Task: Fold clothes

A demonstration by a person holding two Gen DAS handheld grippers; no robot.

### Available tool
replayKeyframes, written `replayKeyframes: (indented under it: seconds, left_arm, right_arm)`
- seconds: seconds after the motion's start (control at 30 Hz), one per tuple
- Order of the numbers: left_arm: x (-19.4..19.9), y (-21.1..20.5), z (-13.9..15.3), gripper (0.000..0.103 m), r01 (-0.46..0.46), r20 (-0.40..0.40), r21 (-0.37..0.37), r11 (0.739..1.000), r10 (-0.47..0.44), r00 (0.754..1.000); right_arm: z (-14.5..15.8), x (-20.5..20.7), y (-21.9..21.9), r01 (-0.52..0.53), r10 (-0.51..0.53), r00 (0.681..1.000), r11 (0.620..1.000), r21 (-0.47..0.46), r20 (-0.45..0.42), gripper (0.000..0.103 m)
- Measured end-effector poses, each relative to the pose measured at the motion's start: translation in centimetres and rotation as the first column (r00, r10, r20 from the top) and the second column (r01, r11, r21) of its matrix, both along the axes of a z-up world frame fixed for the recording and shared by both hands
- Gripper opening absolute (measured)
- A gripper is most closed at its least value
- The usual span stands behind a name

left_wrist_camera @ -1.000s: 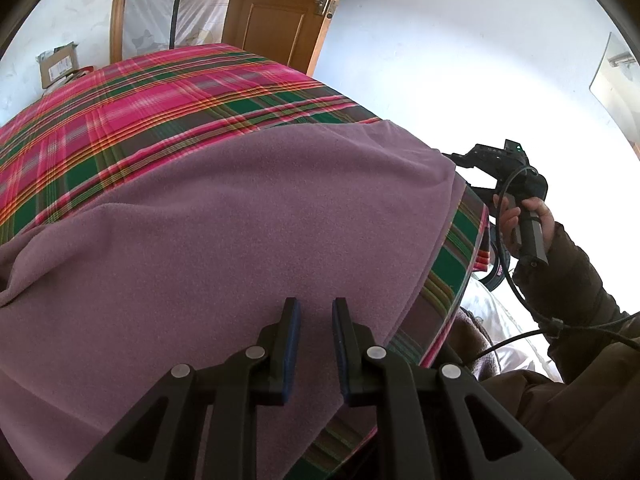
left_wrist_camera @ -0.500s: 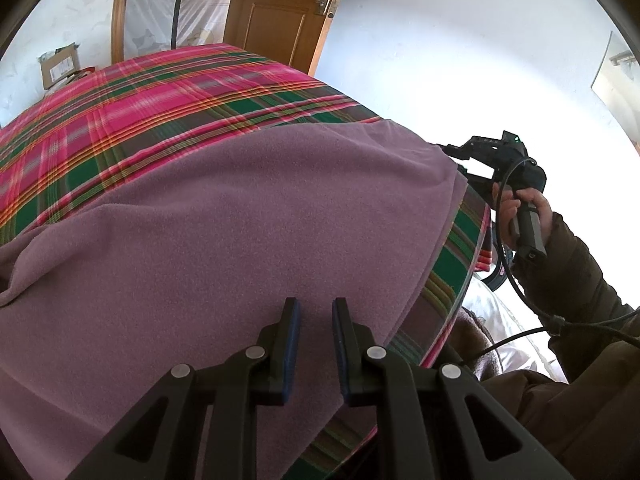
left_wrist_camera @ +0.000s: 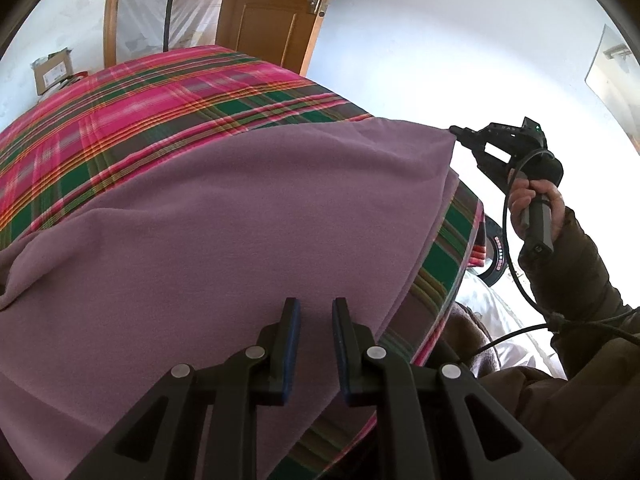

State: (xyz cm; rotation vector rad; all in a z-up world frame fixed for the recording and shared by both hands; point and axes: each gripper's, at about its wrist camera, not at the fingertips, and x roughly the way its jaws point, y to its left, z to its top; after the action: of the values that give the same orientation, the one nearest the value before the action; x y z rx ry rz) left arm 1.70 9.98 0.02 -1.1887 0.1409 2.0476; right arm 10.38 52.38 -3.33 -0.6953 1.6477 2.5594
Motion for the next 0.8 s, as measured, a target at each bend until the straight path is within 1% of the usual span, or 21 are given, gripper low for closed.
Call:
replayKeyframes:
  seconds: [0.13, 0.17, 0.23, 0.27, 0.33, 0.43, 0.5, 0.6, 0.67, 0.8]
  left_arm:
    - [0.1, 0.1, 0.1, 0.016, -0.002, -0.002, 0.004, 1.000, 0.002, 1.000]
    - [0.2, 0.0, 0.1, 0.016, -0.002, -0.002, 0.004, 1.000, 0.002, 1.000]
    - [0.3, -0.1, 0.1, 0.016, -0.002, -0.003, 0.003, 1.000, 0.002, 1.000]
    - [0.3, 0.0, 0.1, 0.016, 0.000, -0.004, 0.003, 1.000, 0.000, 1.000]
    - [0.3, 0.0, 0.1, 0.016, 0.003, -0.005, 0.003, 1.000, -0.003, 1.000]
    - [0.4, 0.0, 0.2, 0.016, 0.008, -0.009, 0.008, 1.000, -0.008, 1.000]
    - [0.5, 0.0, 0.3, 0.016, 0.012, -0.010, 0.010, 1.000, -0.012, 1.000]
    - [0.6, 0.0, 0.5, 0.016, 0.020, -0.013, 0.017, 1.000, -0.020, 1.000]
    - [0.6, 0.1, 0.6, 0.016, 0.023, -0.015, 0.023, 0.999, -0.023, 1.000]
    - [0.5, -0.1, 0.5, 0.016, 0.025, -0.010, 0.029, 0.999, -0.025, 1.000]
  right_arm:
    - [-1.3, -0.7, -0.1, -0.016, 0.017, 0.998, 1.000, -0.024, 0.055, 0.003]
    - [-1.6, -0.8, -0.3, -0.012, 0.014, 0.997, 1.000, -0.021, 0.072, 0.003]
    - [-1.6, -0.6, -0.4, 0.016, -0.018, 0.996, 1.000, 0.020, 0.092, 0.003]
    - [-1.6, -0.5, -0.3, 0.032, -0.034, 0.996, 0.999, 0.026, 0.085, 0.003]
    - [-1.5, 0.1, 0.1, 0.039, -0.039, 0.998, 0.999, -0.003, 0.050, 0.002]
    - [-0.6, 0.7, 0.3, 0.061, -0.063, 0.997, 0.998, 0.032, 0.049, 0.002]
    - [0.1, 1.2, 0.3, 0.085, -0.086, 0.996, 0.996, 0.042, 0.027, 0.002]
    - [1.0, 1.9, 0.2, 0.095, -0.095, 0.995, 0.995, 0.037, 0.000, 0.002]
    - [1.8, 2.3, -0.1, 0.105, -0.105, 0.994, 0.992, 0.066, -0.012, 0.002]
    - [1.8, 3.3, -0.2, 0.134, -0.134, 0.991, 0.989, 0.068, -0.003, 0.002]
